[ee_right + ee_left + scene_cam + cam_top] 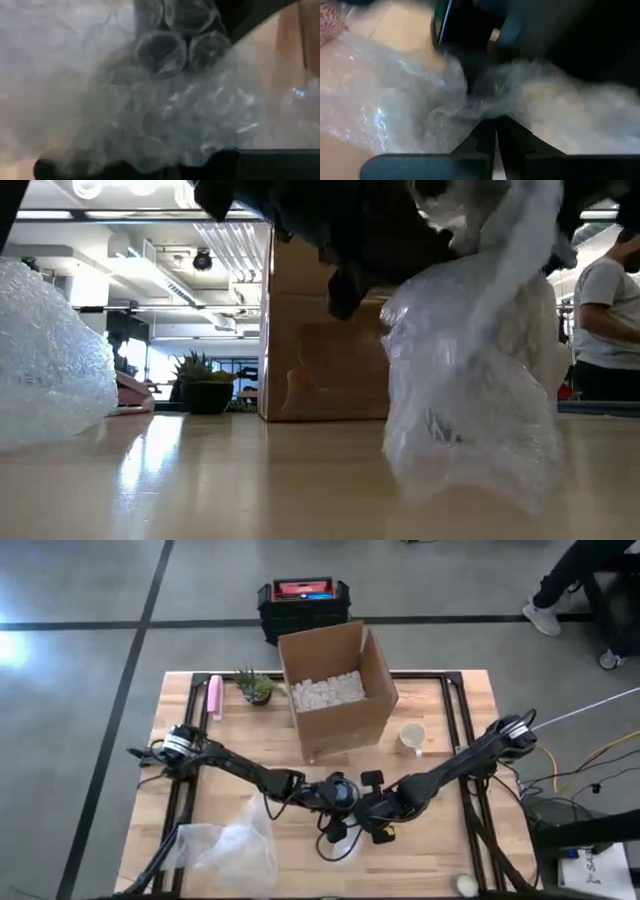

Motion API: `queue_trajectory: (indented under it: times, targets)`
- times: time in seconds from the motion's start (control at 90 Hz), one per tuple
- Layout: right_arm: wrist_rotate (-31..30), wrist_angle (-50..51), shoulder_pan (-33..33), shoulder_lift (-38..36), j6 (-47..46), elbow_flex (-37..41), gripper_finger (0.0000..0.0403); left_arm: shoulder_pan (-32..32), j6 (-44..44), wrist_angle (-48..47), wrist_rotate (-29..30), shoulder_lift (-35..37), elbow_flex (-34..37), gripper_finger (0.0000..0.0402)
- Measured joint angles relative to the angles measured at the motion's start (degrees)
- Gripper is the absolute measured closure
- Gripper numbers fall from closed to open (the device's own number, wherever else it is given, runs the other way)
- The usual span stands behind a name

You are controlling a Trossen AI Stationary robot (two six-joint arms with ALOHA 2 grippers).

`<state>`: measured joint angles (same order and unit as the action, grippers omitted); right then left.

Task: Wrap mug
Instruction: Wrap the gray mug with bubble wrap

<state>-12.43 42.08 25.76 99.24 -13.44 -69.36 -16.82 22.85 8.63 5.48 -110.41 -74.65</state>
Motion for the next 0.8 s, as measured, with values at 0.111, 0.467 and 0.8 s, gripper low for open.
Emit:
queue_trajectory:
  times: [0.111,0.467,0.8]
  targets:
    - [0.1,0.1,0.1,0.5,0.3,0.1,0.0401,-0.8,-0.3,-6.0,0.0,3.1,-1.4,0.04]
    - [0.5,-0.8,0.1,-1.2,0.1,0.3,0.0401,-4.1,0.4,-10.2,-0.2,2.8,0.2,0.0401]
    - [0.5,-1.0,0.1,-1.2,0.0,0.3,0.0401,-4.0,0.1,1.5,-1.3,-0.4,0.3,0.0401]
